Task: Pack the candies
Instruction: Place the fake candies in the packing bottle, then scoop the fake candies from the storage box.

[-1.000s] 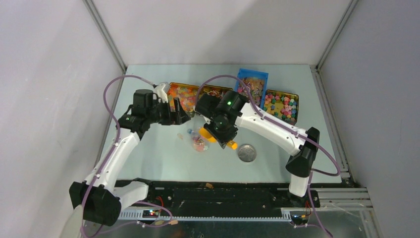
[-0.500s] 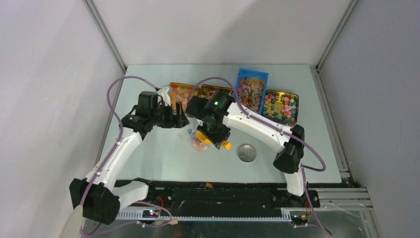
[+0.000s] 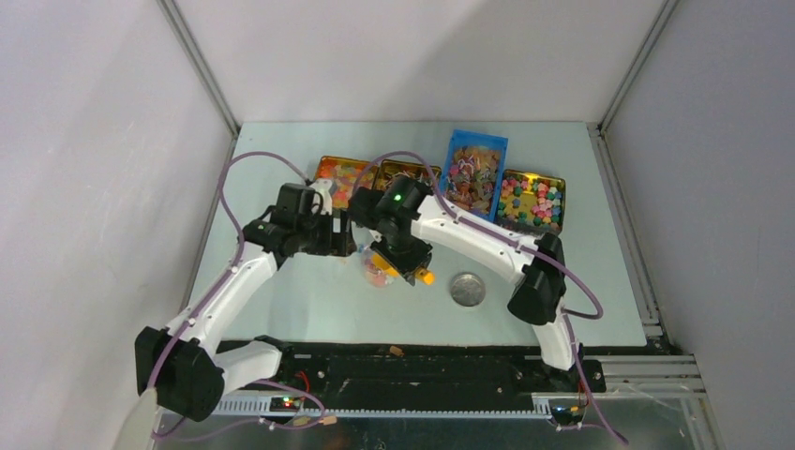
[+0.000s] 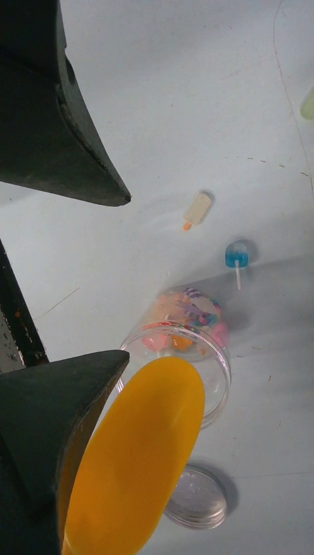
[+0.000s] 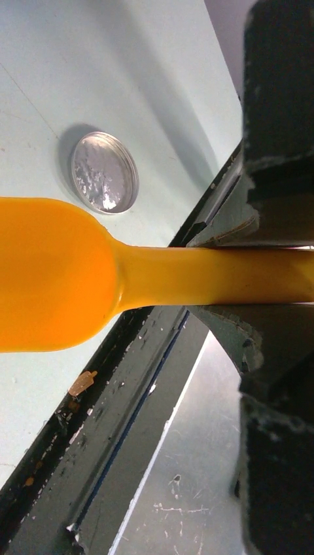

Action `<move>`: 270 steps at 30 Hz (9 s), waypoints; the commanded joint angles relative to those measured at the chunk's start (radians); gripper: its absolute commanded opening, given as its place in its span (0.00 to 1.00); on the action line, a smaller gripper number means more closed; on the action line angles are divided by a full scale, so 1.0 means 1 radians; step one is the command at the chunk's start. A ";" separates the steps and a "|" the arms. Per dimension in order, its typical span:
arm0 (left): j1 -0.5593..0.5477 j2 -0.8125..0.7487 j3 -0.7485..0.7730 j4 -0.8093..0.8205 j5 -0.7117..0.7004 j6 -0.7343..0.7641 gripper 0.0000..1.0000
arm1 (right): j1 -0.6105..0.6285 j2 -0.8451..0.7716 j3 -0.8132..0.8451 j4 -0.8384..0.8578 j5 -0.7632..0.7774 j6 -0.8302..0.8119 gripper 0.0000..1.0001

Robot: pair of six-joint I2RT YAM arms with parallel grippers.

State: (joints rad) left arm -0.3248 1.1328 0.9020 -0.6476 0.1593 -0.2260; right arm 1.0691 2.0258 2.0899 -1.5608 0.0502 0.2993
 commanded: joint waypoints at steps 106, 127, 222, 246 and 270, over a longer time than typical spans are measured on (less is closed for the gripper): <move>-0.036 -0.116 -0.083 0.199 -0.174 0.030 1.00 | -0.452 0.099 0.186 0.212 -0.075 -0.129 0.00; -0.036 -0.133 -0.088 0.227 -0.103 0.046 1.00 | -0.408 0.240 0.273 0.158 0.071 -0.140 0.00; -0.038 -0.179 -0.114 0.260 -0.102 0.045 1.00 | -0.236 0.298 0.038 0.308 0.620 -0.545 0.00; -0.037 -0.190 -0.118 0.258 -0.118 0.045 1.00 | -0.234 0.386 0.183 0.345 0.272 -0.528 0.00; -0.039 -0.182 -0.117 0.257 -0.124 0.047 1.00 | -0.352 0.452 0.172 0.360 -0.066 -0.443 0.00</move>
State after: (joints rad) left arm -0.3614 0.9611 0.7849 -0.4202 0.0544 -0.1905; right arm 0.7082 2.4351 2.2501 -1.1980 0.0654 -0.1581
